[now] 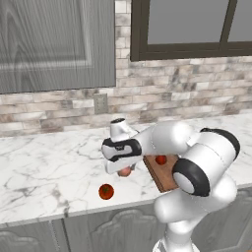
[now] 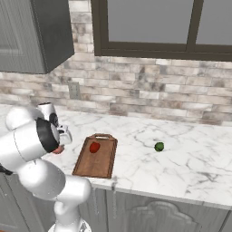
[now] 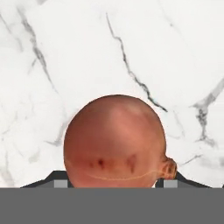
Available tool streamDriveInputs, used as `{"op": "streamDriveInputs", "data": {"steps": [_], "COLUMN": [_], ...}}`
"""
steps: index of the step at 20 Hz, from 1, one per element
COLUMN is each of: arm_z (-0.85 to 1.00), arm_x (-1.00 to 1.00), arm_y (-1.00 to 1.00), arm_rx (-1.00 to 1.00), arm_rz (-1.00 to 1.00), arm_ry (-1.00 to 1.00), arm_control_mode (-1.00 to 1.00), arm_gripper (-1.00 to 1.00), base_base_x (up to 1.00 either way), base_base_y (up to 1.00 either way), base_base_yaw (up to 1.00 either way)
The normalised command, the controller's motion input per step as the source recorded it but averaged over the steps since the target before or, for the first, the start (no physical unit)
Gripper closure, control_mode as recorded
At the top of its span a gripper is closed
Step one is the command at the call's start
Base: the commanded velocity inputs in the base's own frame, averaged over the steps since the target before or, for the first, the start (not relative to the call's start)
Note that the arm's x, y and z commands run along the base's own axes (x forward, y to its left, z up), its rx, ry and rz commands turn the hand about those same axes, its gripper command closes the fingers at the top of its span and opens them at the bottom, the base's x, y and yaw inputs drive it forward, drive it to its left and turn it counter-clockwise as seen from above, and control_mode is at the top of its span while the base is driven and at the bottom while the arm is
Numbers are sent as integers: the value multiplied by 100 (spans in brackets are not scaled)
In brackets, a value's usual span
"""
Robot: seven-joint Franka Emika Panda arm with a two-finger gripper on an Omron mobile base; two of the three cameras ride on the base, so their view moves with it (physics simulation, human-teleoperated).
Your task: Place the avocado, onion, tomato, and bell pepper on the cutting board.
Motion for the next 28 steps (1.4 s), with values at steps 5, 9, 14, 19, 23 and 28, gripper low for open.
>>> {"op": "streamDriveInputs", "data": {"steps": [5,9,14,19,23,28], "arm_z": [49,94,84,41,19,1], "arm_x": [-60,-49,-34,-33,-21,-14], "arm_y": [-41,-27,-36,-77,-81,-71], "arm_rx": [0,0,0,0,0,0], "arm_rz": [0,0,0,0,0,0], "arm_ry": [-21,-26,-19,-13,-6,0], "arm_control_mode": [-100,-100,-100,-100,-100,-100], "arm_gripper": [100,100,100,100,100,100], "base_base_x": [0,0,0,0,0,0], "base_base_y": [0,0,0,0,0,0], "base_base_yaw": [0,0,0,0,0,0]}}
